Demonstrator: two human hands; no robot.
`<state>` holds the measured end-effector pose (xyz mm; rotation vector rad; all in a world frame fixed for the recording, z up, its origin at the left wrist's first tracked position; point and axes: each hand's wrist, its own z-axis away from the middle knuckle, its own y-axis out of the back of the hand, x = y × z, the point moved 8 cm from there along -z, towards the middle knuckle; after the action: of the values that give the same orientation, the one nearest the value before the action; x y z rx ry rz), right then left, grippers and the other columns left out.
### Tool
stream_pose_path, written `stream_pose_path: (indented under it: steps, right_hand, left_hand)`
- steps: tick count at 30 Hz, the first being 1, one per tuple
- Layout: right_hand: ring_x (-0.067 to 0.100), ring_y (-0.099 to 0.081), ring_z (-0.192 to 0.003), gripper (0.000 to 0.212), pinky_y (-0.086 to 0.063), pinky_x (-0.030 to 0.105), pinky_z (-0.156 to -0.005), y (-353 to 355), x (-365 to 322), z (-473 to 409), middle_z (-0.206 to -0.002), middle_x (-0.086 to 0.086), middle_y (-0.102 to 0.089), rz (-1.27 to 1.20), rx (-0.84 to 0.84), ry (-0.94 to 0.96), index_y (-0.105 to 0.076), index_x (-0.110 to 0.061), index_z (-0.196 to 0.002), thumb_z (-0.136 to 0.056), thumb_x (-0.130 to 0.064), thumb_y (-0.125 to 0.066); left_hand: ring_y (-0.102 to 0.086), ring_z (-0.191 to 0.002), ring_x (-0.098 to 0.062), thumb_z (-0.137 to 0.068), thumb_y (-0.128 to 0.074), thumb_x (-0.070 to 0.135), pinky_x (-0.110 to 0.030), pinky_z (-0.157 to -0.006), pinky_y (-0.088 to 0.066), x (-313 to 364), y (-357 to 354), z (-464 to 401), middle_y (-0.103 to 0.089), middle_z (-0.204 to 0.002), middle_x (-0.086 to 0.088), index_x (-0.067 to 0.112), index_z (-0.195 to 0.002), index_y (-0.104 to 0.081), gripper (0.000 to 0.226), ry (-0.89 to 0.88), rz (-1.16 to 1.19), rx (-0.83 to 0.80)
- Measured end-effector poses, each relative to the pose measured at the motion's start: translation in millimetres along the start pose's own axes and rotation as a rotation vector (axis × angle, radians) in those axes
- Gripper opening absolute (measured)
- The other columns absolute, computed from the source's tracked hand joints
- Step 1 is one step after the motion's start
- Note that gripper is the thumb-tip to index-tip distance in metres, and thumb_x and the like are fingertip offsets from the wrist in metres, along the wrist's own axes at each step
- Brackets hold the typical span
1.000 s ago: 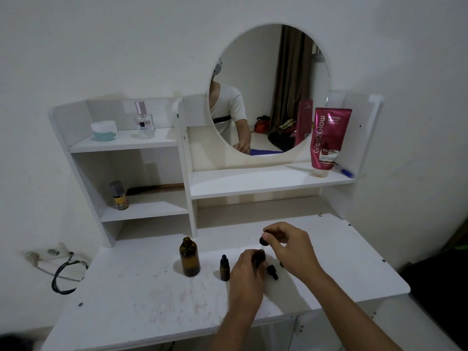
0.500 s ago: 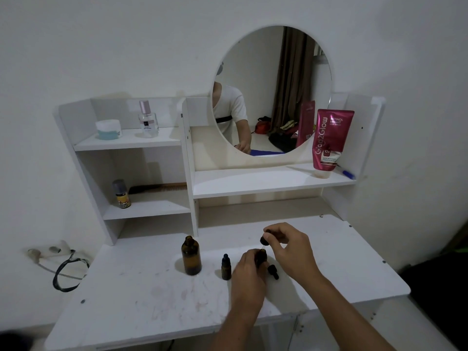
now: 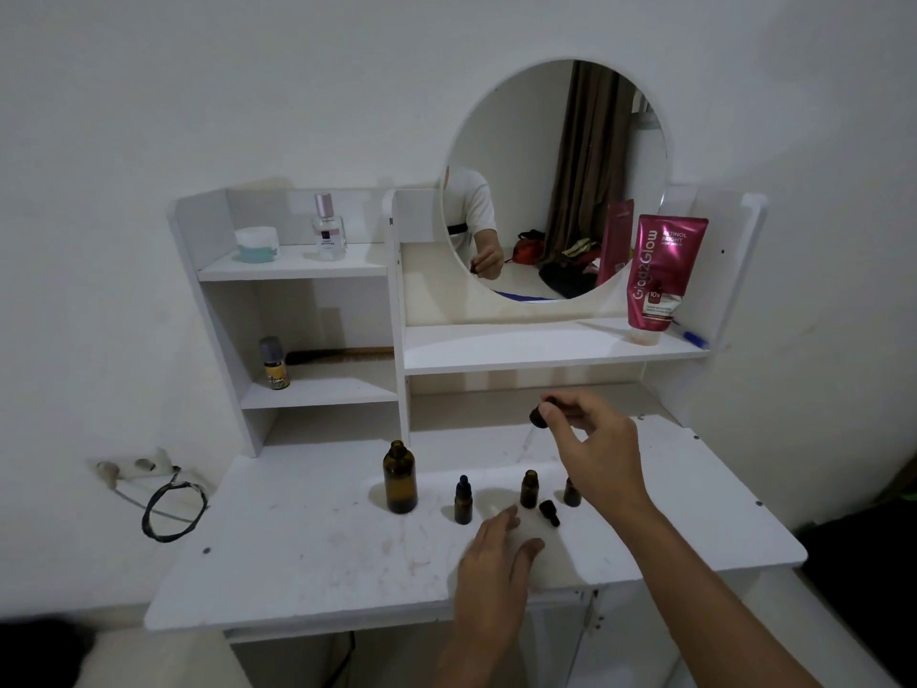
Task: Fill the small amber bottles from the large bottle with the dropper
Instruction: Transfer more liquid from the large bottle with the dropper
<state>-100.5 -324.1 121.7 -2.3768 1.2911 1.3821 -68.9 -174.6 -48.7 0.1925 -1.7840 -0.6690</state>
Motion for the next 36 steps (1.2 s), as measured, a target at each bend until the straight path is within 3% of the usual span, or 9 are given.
stream_pose_path:
  steps: [3, 7, 12, 18, 21, 25, 31, 36]
  right_hand:
    - [0.0, -0.07, -0.093, 0.012, -0.051, 0.009, -0.084, -15, -13, 4, -0.096, -0.009, -0.076, -0.023, -0.038, 0.029, -0.076, -0.017, -0.106, -0.094, -0.015, -0.073]
    - [0.001, -0.07, -0.093, 0.013, -0.052, 0.009, -0.084, -36, -25, 6, -0.098, -0.01, -0.075, -0.083, -0.078, 0.028, -0.074, -0.021, -0.105, -0.094, -0.015, -0.073]
    - [0.004, -0.071, -0.095, 0.013, -0.055, 0.016, -0.088, -65, -31, 9, -0.099, -0.01, -0.076, -0.112, -0.137, -0.005, -0.075, -0.02, -0.108, -0.095, -0.019, -0.072]
    - [0.005, -0.071, -0.099, 0.015, -0.057, 0.026, -0.094, -95, -45, 3, -0.101, -0.01, -0.076, -0.215, -0.176, -0.051, -0.075, -0.02, -0.109, -0.095, -0.018, -0.072]
    - [0.005, -0.07, -0.101, 0.014, -0.055, 0.022, -0.094, -105, -54, -2, -0.101, -0.011, -0.076, -0.255, -0.183, -0.044, -0.076, -0.02, -0.109, -0.096, -0.018, -0.071]
    - [0.002, -0.07, -0.099, 0.014, -0.053, 0.014, -0.092, -115, -60, -7, -0.102, -0.012, -0.076, -0.245, -0.185, 0.002, -0.076, -0.017, -0.109, -0.096, -0.015, -0.07]
    - [0.003, -0.07, -0.097, 0.012, -0.054, 0.015, -0.09, -135, -59, -8, -0.1, -0.011, -0.076, -0.205, -0.216, 0.035, -0.075, -0.021, -0.104, -0.095, -0.014, -0.071]
    - [0.001, -0.07, -0.093, 0.012, -0.051, 0.007, -0.084, -157, -52, -5, -0.099, -0.006, -0.076, -0.104, -0.285, 0.09, -0.076, -0.016, -0.106, -0.094, -0.015, -0.073]
  left_hand:
    - [-0.057, -0.1, 0.01, -0.095, -0.063, 0.05, 0.003, -0.082, -0.039, -13, 28, 10, -0.061, -0.116, 0.026, 0.034, -0.135, -0.056, 0.043, 0.015, 0.046, 0.032]
    - [-0.062, -0.099, -0.001, -0.091, -0.067, 0.05, -0.004, -0.069, -0.044, -35, 80, 8, -0.062, -0.099, 0.021, 0.039, -0.116, -0.057, 0.029, 0.068, 0.093, 0.188]
    - [-0.058, -0.108, -0.004, -0.085, -0.078, 0.043, -0.007, -0.08, -0.043, -56, 119, -11, -0.056, -0.114, 0.02, 0.037, -0.118, -0.05, 0.044, 0.087, 0.145, 0.318]
    - [-0.052, -0.122, -0.014, -0.082, -0.084, 0.034, -0.023, -0.101, -0.044, -76, 133, -38, -0.048, -0.135, 0.006, 0.018, -0.143, -0.043, 0.075, 0.154, 0.19, 0.334]
    - [-0.056, -0.126, -0.015, -0.087, -0.081, 0.034, -0.02, -0.099, -0.044, -84, 128, -45, -0.056, -0.138, 0.004, 0.018, -0.144, -0.044, 0.07, 0.17, 0.19, 0.285]
    - [-0.061, -0.106, -0.005, -0.092, -0.075, 0.026, 0.0, -0.077, -0.042, -82, 129, -47, -0.063, -0.117, 0.015, 0.022, -0.133, -0.051, 0.047, 0.17, 0.225, 0.281]
    - [-0.058, -0.097, 0.008, -0.093, -0.074, 0.028, -0.008, -0.076, -0.044, -85, 130, -47, -0.063, -0.113, 0.018, 0.026, -0.125, -0.055, 0.037, 0.166, 0.202, 0.292]
    - [-0.063, -0.104, -0.001, -0.093, -0.074, 0.028, -0.016, -0.087, -0.05, -88, 128, -48, -0.066, -0.116, 0.016, 0.027, -0.125, -0.055, 0.037, 0.158, 0.215, 0.297]
